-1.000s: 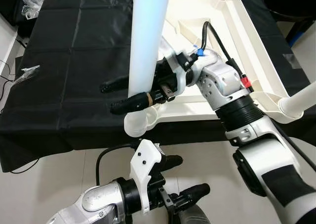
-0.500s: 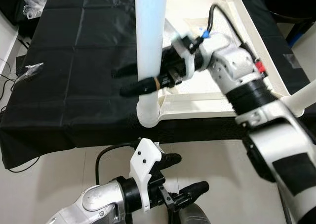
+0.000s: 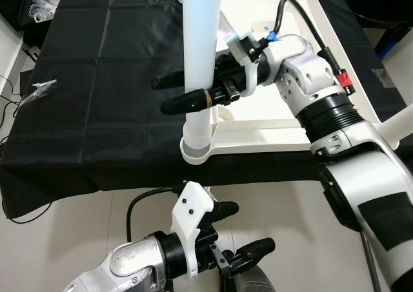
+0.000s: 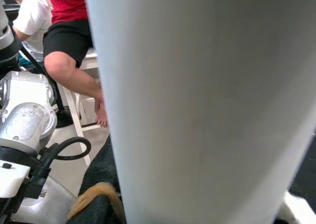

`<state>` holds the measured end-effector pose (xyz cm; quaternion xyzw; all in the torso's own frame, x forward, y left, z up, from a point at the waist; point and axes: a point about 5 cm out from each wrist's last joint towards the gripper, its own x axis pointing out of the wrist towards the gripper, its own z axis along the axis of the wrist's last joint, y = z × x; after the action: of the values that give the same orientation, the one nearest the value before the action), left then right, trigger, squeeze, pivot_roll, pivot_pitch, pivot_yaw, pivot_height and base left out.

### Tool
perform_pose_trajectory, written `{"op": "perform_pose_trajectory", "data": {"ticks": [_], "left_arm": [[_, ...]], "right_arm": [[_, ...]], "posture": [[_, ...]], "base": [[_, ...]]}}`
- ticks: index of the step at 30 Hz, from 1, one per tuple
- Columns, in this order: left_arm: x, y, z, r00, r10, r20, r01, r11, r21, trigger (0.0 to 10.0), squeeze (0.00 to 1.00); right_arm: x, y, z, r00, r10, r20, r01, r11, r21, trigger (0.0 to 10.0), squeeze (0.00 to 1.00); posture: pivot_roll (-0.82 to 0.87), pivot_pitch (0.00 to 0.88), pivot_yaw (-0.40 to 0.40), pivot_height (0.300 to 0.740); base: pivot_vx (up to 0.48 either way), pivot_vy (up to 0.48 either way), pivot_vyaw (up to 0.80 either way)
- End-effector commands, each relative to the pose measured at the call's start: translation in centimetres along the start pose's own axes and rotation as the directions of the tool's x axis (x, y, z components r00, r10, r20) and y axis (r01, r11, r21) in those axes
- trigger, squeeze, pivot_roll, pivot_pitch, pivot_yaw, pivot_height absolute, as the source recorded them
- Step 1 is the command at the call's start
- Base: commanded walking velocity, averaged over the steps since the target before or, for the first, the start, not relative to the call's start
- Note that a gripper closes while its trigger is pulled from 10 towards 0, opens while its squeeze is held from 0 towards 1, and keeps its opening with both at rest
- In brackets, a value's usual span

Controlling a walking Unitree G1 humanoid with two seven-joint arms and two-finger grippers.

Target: Building children table

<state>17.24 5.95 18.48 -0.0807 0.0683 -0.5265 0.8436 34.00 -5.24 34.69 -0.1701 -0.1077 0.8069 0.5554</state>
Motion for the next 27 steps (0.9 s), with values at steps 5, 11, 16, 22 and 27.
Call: {"op": "perform_pose_trajectory", "data": {"ticks": [5, 11, 16, 22, 27], "left_arm": [[-0.3, -0.2, -0.2, 1.0, -0.008, -0.017, 0.008, 1.0, 0.002, 10.0, 0.0], [-0.3, -0.1, -0.3, 1.0, -0.009, -0.021, 0.009, 1.0, 0.001, 10.0, 0.0], [-0.4, 0.0, -0.2, 1.0, -0.002, -0.02, 0.002, 1.0, 0.005, 10.0, 0.0], [-0.4, 0.0, -0.1, 1.0, -0.001, -0.019, 0.001, 1.0, 0.008, 10.0, 0.0], [-0.4, 0.1, 0.0, 1.0, -0.003, -0.016, 0.003, 1.0, 0.009, 10.0, 0.0]], "right_arm": [[0.6, 0.4, 0.1, 0.999, 0.051, 0.013, -0.051, 0.998, -0.021, 10.0, 0.0], [0.9, 0.7, 0.0, 0.997, 0.074, 0.011, -0.074, 0.997, -0.023, 10.0, 0.0], [0.8, 0.9, -0.7, 0.997, 0.077, -0.007, -0.077, 0.997, 0.002, 10.0, 0.0], [0.2, 1.1, -1.4, 0.997, 0.065, -0.031, -0.064, 0.998, 0.024, 10.0, 0.0], [-0.2, 1.2, -1.9, 0.998, 0.05, -0.044, -0.048, 0.998, 0.04, 10.0, 0.0]], "posture": [[0.18, 0.343, -0.05, 0.74], [0.19, 0.34, -0.047, 0.74], [0.19, 0.347, -0.049, 0.74], [0.19, 0.35, -0.044, 0.74], [0.19, 0.353, -0.045, 0.74]], "base": [[0.0, 0.0, 0.0], [0.0, 0.0, 0.0], [0.0, 0.0, 0.0], [0.0, 0.0, 0.0], [0.0, 0.0, 0.0]]}}
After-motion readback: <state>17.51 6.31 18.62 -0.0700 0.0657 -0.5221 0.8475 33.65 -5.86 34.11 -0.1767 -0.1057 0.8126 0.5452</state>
